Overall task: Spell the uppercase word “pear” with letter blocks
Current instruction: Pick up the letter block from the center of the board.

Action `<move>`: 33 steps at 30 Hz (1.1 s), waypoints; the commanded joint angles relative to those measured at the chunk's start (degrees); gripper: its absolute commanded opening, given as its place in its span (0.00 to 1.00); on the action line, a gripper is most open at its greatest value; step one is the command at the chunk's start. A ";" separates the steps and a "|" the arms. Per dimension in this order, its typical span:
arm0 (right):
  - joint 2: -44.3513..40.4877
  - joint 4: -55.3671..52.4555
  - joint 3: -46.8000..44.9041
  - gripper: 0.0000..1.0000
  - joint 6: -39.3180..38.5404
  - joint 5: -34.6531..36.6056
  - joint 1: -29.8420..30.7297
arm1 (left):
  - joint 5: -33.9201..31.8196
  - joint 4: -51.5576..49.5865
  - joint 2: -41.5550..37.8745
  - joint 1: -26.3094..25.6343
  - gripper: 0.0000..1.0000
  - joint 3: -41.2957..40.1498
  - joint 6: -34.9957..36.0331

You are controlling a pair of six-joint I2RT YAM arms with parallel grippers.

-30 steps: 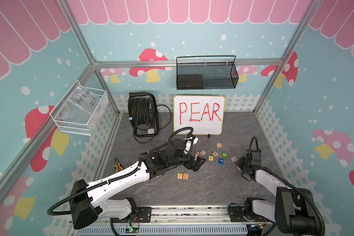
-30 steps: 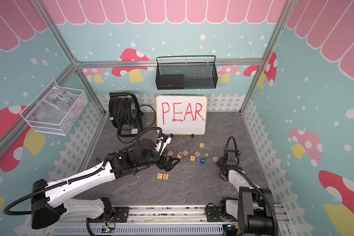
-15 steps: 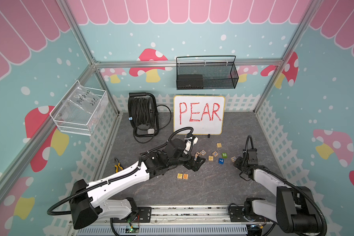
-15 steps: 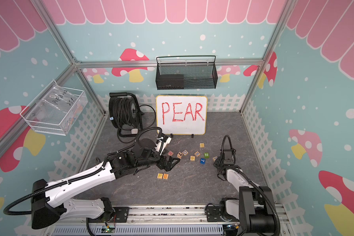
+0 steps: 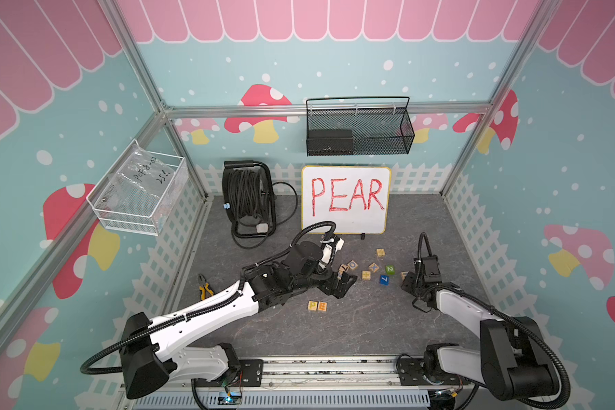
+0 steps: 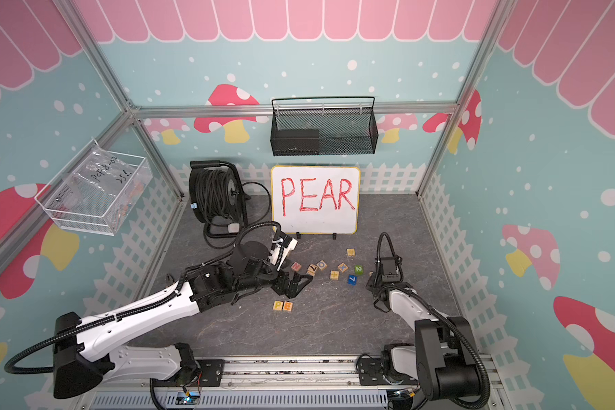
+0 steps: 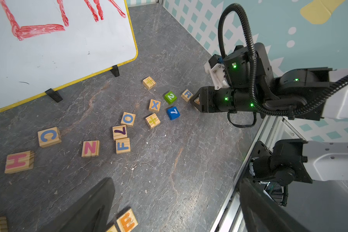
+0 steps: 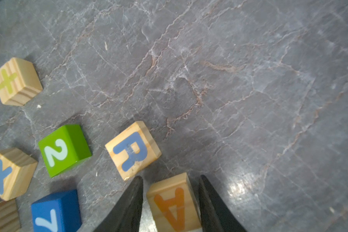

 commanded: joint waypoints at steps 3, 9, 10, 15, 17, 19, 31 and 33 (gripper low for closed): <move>1.54 -6.23 0.83 0.47 -3.00 0.14 2.55 | -1.16 -1.06 -1.04 -0.45 0.99 0.53 1.08; 5.24 -7.93 3.44 0.38 -6.19 1.13 5.64 | -0.98 -1.10 -0.77 -0.44 1.00 0.52 1.15; 5.84 -8.02 3.62 0.36 -6.38 1.03 5.89 | -1.03 -1.05 -0.77 -0.47 0.99 0.52 1.08; 5.96 -9.47 5.00 0.29 -6.99 0.95 7.24 | -1.25 -1.15 -0.88 -0.44 0.99 0.62 1.13; 4.33 -11.25 6.19 0.27 -7.73 0.67 8.32 | -1.25 -1.16 -0.86 -0.54 0.99 0.62 1.21; 1.67 -12.82 7.24 0.27 -8.73 0.10 9.56 | -1.25 -1.12 -0.85 -0.54 0.99 0.57 1.08; -2.92 -9.12 15.27 0.27 -22.39 -15.64 25.33 | -8.23 -1.24 -1.77 -0.54 0.99 -0.45 -0.99; 0.27 -9.47 17.26 0.27 -24.38 -14.82 28.90 | -12.45 -1.59 -2.53 -0.56 0.99 -0.77 -1.43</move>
